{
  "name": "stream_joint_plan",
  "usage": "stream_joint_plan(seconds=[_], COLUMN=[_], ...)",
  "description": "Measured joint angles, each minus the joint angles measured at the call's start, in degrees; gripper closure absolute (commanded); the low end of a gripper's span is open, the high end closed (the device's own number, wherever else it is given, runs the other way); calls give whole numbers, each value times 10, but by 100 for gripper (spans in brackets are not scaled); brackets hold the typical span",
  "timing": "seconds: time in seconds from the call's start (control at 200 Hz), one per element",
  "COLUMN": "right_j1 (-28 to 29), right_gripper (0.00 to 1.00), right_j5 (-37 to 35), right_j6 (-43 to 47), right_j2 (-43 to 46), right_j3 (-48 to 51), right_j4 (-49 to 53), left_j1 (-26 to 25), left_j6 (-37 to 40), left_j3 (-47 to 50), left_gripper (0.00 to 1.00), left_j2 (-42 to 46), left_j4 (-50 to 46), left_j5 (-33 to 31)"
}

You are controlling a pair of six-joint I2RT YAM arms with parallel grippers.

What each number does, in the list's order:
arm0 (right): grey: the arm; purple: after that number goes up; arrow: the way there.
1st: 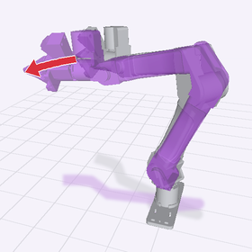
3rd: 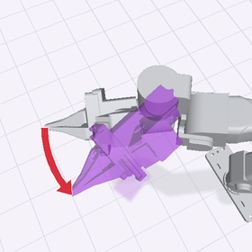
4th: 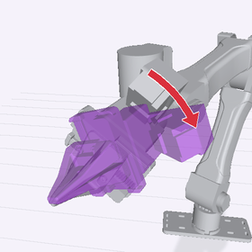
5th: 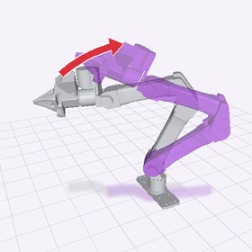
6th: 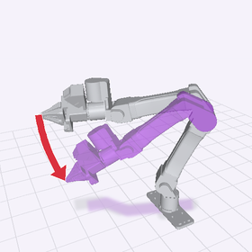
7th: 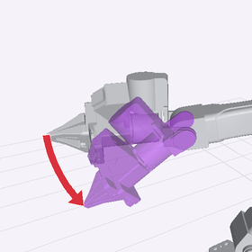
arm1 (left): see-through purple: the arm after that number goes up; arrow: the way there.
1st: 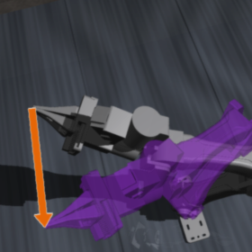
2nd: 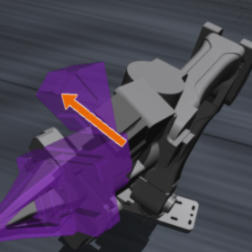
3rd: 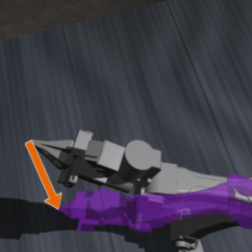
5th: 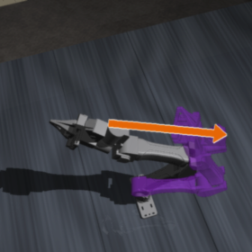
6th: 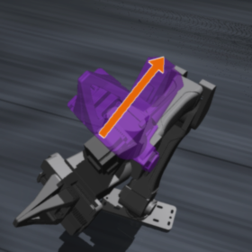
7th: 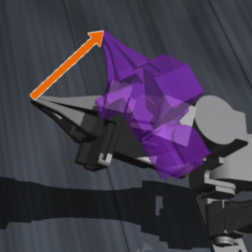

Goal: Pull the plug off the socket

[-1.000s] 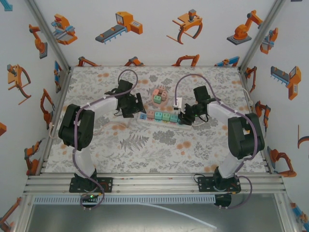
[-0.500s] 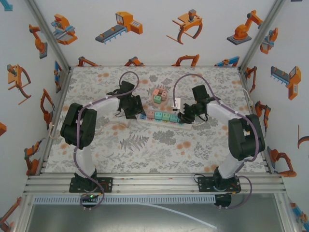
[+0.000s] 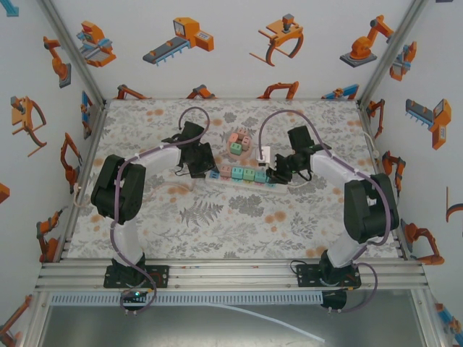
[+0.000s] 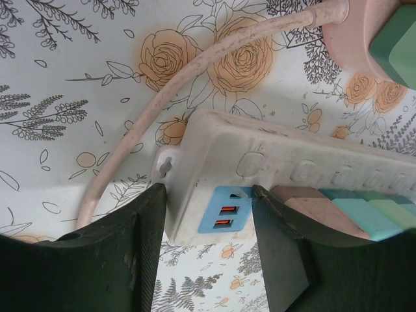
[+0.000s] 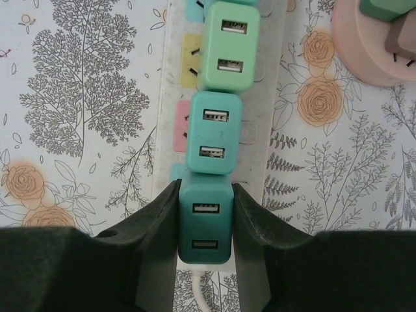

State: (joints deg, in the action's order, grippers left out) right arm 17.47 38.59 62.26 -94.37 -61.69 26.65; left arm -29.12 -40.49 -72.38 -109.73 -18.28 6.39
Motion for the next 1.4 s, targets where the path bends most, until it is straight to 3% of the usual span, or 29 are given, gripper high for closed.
stream_joint_plan(seconds=[0.446,0.651,0.856,1.046,1.207,1.402], right_j1=[0,2,3,3,3,3], right_gripper=[78,83,92,92,94,99], right_j5=[2,36,10,-134,-241,-305], right_j6=[3,-62,-262,-546,-792,-1011], right_j2=[47,125,208,274,341,427], right_j3=[-7,5,66,103,131,215], right_j4=[-4,-82,-231,-330,-361,-359], left_j1=[-2,-2,-2,-1,-1,-1], left_j6=[-6,4,22,71,144,244], left_j3=[5,25,29,83,128,131], left_gripper=[45,41,39,31,22,10], left_j2=[11,47,135,270,371,444], left_j4=[-2,-24,-30,50,115,125], left_j5=[-19,-49,-63,-24,71,238])
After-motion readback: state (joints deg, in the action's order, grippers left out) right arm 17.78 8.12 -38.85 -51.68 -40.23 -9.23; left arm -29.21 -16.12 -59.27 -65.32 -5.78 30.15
